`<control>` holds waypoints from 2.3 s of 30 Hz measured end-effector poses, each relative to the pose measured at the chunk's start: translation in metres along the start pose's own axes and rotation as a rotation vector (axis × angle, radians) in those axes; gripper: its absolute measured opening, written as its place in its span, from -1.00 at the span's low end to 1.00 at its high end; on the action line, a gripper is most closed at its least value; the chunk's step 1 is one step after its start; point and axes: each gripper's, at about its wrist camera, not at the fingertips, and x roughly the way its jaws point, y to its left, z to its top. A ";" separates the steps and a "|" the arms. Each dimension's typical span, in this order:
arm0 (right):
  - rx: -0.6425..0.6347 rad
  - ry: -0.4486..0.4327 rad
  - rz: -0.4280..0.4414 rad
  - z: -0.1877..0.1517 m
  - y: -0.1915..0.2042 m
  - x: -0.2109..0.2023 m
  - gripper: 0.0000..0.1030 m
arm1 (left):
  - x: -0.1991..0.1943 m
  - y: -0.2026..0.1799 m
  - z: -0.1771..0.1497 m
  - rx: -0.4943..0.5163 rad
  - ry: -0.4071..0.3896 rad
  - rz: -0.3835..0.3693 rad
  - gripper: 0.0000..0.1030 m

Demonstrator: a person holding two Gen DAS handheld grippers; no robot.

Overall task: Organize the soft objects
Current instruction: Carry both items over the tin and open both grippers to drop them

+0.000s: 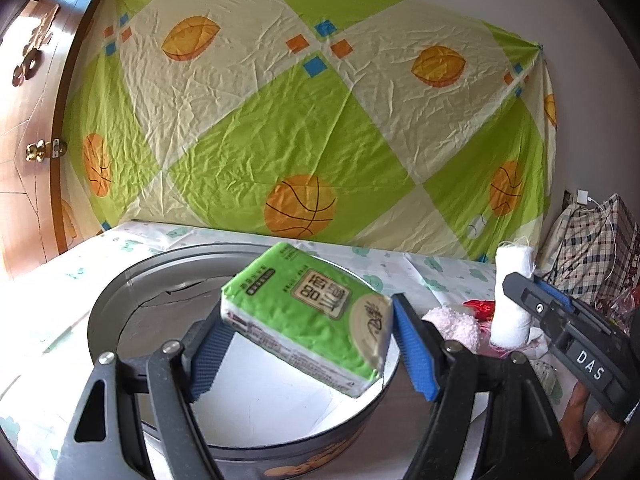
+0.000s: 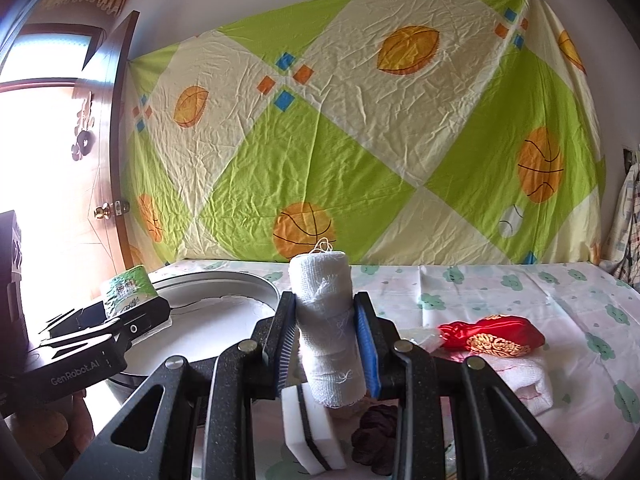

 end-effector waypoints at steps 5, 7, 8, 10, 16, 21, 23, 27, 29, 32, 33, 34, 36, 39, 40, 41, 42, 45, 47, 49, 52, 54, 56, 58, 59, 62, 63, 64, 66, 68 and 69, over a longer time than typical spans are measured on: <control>-0.013 0.002 0.023 0.000 0.011 0.005 -0.38 | 0.000 0.007 0.000 -0.006 -0.001 0.013 0.48; -0.018 0.002 0.032 -0.001 0.016 0.007 -0.38 | 0.000 0.010 0.001 -0.010 -0.002 0.018 0.48; -0.020 0.003 0.036 -0.001 0.018 0.008 -0.38 | 0.000 0.012 0.001 -0.012 -0.002 0.019 0.48; -0.024 0.004 0.046 -0.001 0.023 0.010 -0.38 | 0.000 0.015 0.001 -0.015 -0.003 0.024 0.48; -0.039 0.012 0.067 -0.001 0.034 0.015 -0.38 | -0.001 0.023 0.001 -0.020 -0.001 0.035 0.48; -0.047 0.024 0.080 -0.002 0.044 0.020 -0.38 | 0.001 0.031 0.002 -0.021 0.011 0.047 0.48; -0.050 0.029 0.085 -0.002 0.047 0.022 -0.38 | 0.001 0.034 0.002 -0.027 0.013 0.051 0.48; -0.058 0.035 0.093 -0.003 0.053 0.026 -0.38 | 0.000 0.037 0.002 -0.029 0.012 0.055 0.48; -0.064 0.036 0.097 -0.003 0.056 0.027 -0.38 | -0.001 0.039 0.003 -0.029 0.008 0.059 0.48; -0.071 0.038 0.105 -0.002 0.060 0.030 -0.38 | -0.001 0.044 0.004 -0.035 0.004 0.065 0.48; -0.074 0.038 0.107 -0.002 0.061 0.030 -0.38 | -0.001 0.046 0.004 -0.037 0.003 0.068 0.48; -0.077 0.040 0.109 -0.002 0.063 0.031 -0.38 | -0.001 0.048 0.005 -0.039 0.003 0.070 0.48; -0.081 0.043 0.114 -0.003 0.066 0.032 -0.38 | -0.001 0.051 0.006 -0.037 0.002 0.077 0.48; -0.092 0.054 0.123 -0.004 0.070 0.036 -0.38 | 0.001 0.057 0.007 -0.039 0.008 0.084 0.48; -0.095 0.058 0.127 -0.004 0.072 0.037 -0.38 | 0.002 0.059 0.007 -0.041 0.014 0.085 0.48; -0.098 0.063 0.133 -0.004 0.074 0.039 -0.38 | 0.003 0.061 0.007 -0.041 0.020 0.087 0.48; -0.097 0.070 0.139 -0.004 0.075 0.040 -0.38 | 0.005 0.063 0.008 -0.041 0.026 0.089 0.48; -0.090 0.089 0.152 -0.002 0.076 0.046 -0.38 | 0.009 0.068 0.009 -0.047 0.049 0.086 0.48; -0.086 0.100 0.157 0.000 0.077 0.050 -0.38 | 0.012 0.071 0.010 -0.043 0.060 0.091 0.48; -0.086 0.106 0.160 0.002 0.078 0.053 -0.38 | 0.014 0.073 0.010 -0.040 0.066 0.095 0.48; -0.089 0.111 0.166 0.006 0.079 0.057 -0.38 | 0.018 0.076 0.012 -0.030 0.078 0.099 0.48; -0.089 0.116 0.171 0.009 0.080 0.059 -0.38 | 0.020 0.077 0.013 -0.016 0.084 0.104 0.48; -0.100 0.117 0.174 0.014 0.082 0.062 -0.38 | 0.023 0.078 0.016 -0.001 0.092 0.108 0.48; -0.110 0.120 0.179 0.020 0.085 0.065 -0.38 | 0.028 0.081 0.018 0.014 0.107 0.114 0.48; -0.110 0.122 0.184 0.022 0.085 0.067 -0.38 | 0.031 0.081 0.019 0.024 0.113 0.116 0.48; -0.093 0.144 0.196 0.028 0.084 0.076 -0.38 | 0.038 0.085 0.022 0.034 0.139 0.113 0.48; -0.086 0.148 0.194 0.029 0.083 0.079 -0.38 | 0.040 0.086 0.023 0.033 0.147 0.112 0.48; -0.080 0.151 0.189 0.029 0.081 0.082 -0.38 | 0.041 0.088 0.023 0.034 0.154 0.111 0.48; -0.068 0.158 0.185 0.029 0.077 0.084 -0.38 | 0.044 0.090 0.025 0.038 0.169 0.109 0.48; -0.064 0.180 0.192 0.027 0.076 0.088 -0.38 | 0.048 0.093 0.026 0.034 0.194 0.100 0.48; -0.066 0.190 0.199 0.026 0.076 0.089 -0.38 | 0.051 0.094 0.027 0.031 0.208 0.095 0.48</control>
